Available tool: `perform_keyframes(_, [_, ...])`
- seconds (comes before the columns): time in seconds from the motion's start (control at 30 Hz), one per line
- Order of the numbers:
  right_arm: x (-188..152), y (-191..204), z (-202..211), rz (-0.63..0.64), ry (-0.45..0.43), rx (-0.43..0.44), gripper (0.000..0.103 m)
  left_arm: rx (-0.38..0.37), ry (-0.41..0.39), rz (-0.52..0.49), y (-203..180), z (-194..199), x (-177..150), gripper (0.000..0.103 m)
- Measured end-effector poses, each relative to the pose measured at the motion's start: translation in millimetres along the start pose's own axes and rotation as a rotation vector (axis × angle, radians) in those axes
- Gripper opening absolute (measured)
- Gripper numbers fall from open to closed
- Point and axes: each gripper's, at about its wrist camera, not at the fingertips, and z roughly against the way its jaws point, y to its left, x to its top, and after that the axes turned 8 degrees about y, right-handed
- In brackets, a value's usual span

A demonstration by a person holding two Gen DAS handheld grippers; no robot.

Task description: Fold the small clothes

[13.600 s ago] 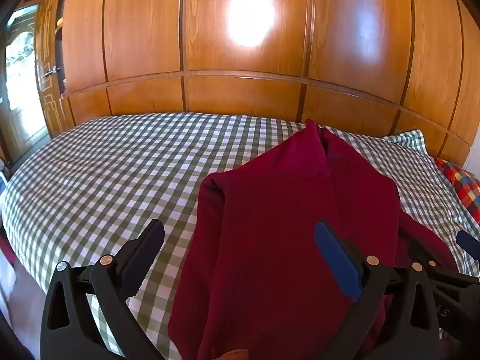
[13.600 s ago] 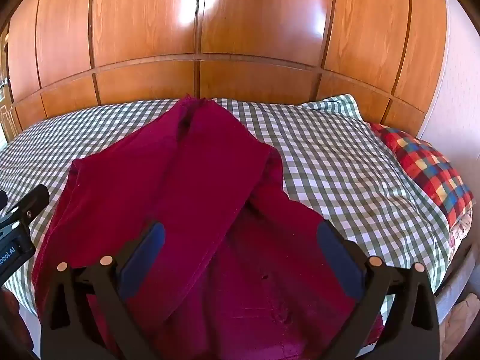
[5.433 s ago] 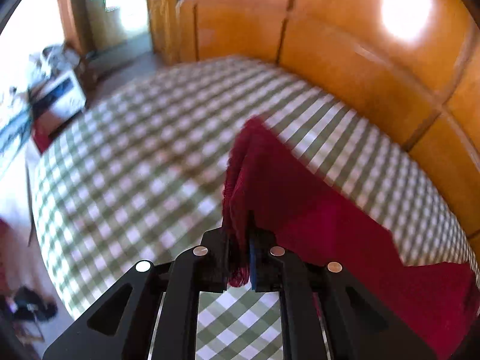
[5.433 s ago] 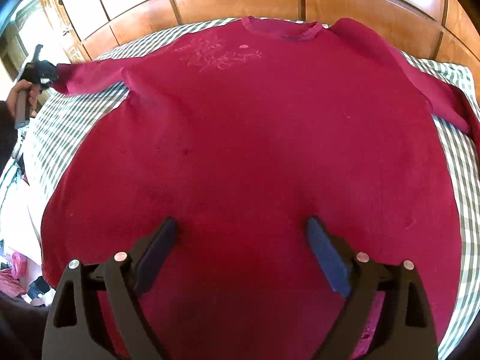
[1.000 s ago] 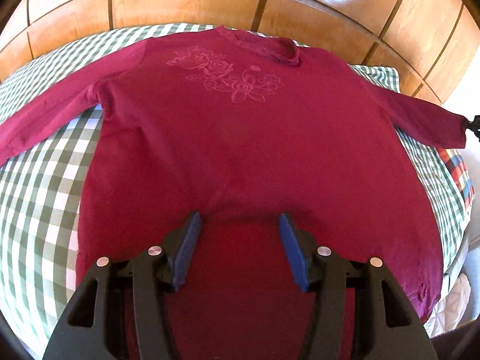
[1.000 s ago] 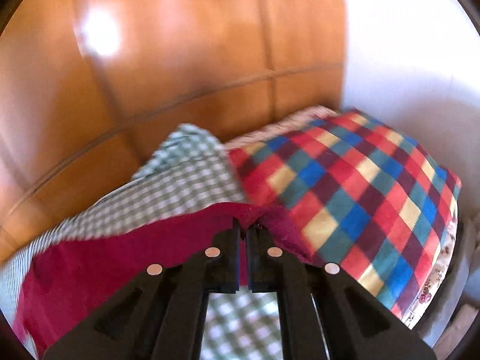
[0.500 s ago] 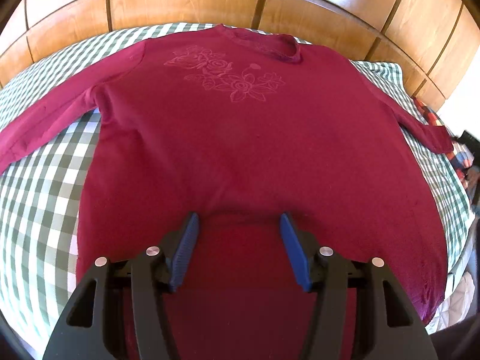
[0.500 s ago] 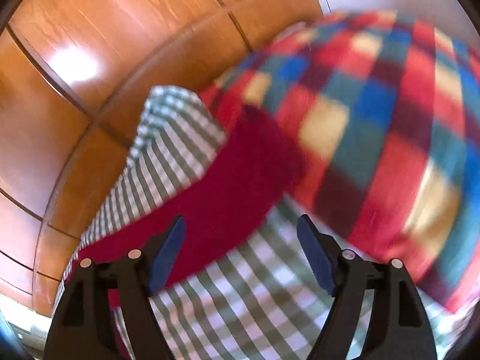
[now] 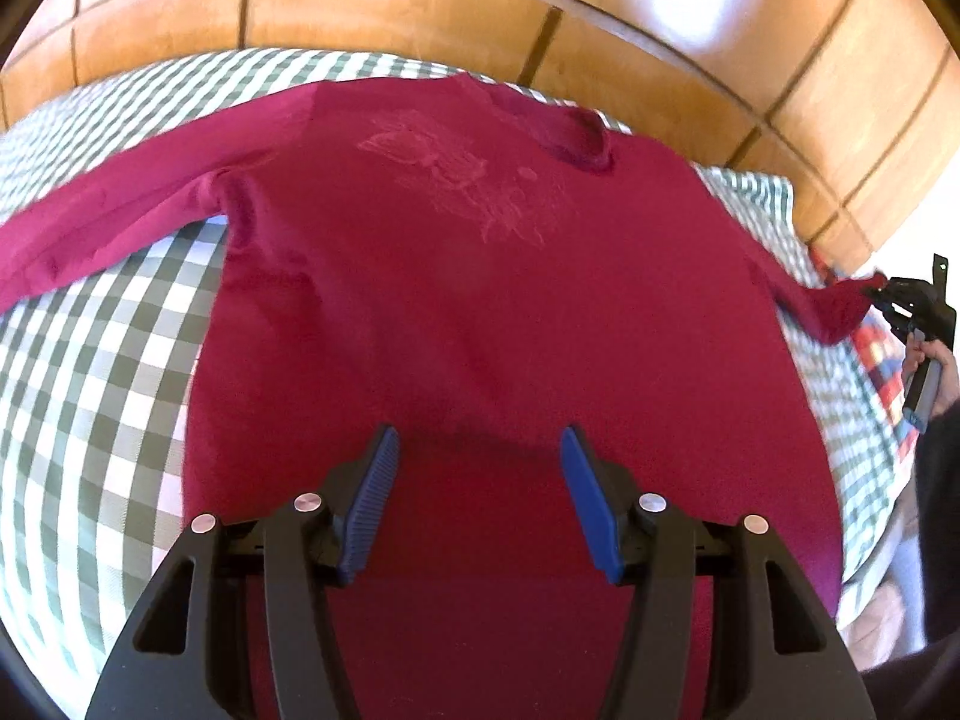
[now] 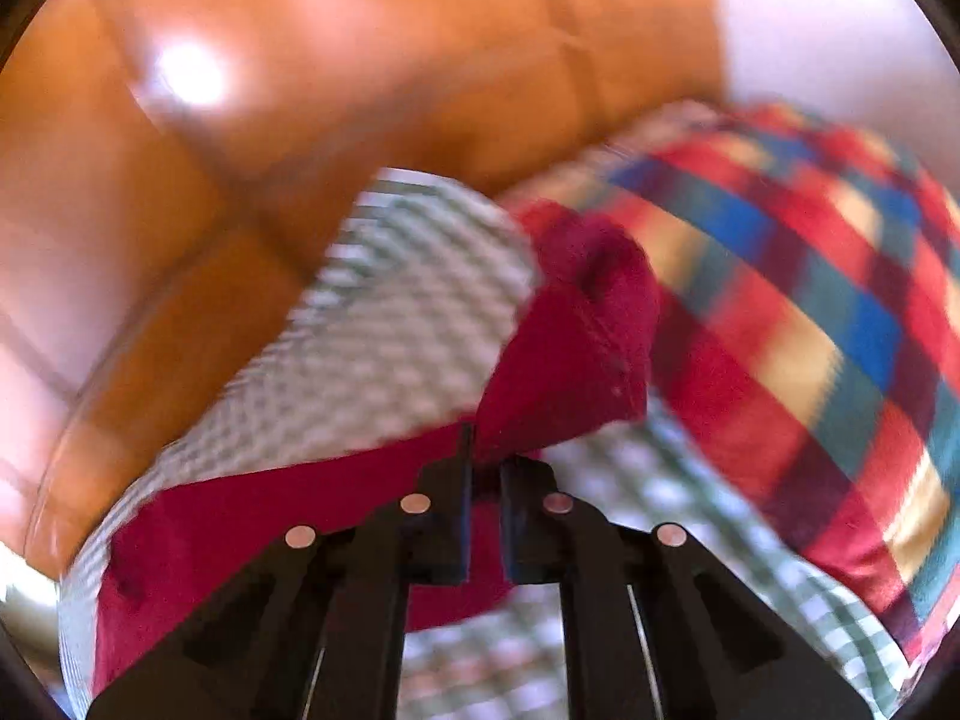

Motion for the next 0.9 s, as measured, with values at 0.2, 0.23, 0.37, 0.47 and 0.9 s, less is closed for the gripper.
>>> perform_keyframes(0.2, [-10.3,147.8,-2.3,0.179,0.026,0.220,0.006,-0.058,-0.044,0.047,14.9,15.9,8.4,0.056])
perform_keyframes(0.23, [-19.2,183.2,-7.7,0.223,0.047,0.262,0.006,-0.071,-0.054,0.052,17.4,19.2,11.1,0.056])
perform_keyframes(0.37, [-67.7,295.2,-21.3,0.386,0.118,0.393,0.006,-0.106,-0.078,0.073,24.6,27.3,19.0,0.056])
perform_keyframes(0.47, [-102.1,347.1,-26.2,0.480,0.150,0.441,0.043,-0.124,-0.090,0.104,32.3,30.4,25.4,0.056])
perform_keyframes(0.9, [-160.0,220.4,-25.6,0.379,0.175,0.237,0.085,-0.168,-0.129,0.181,48.5,17.3,88.8,0.056])
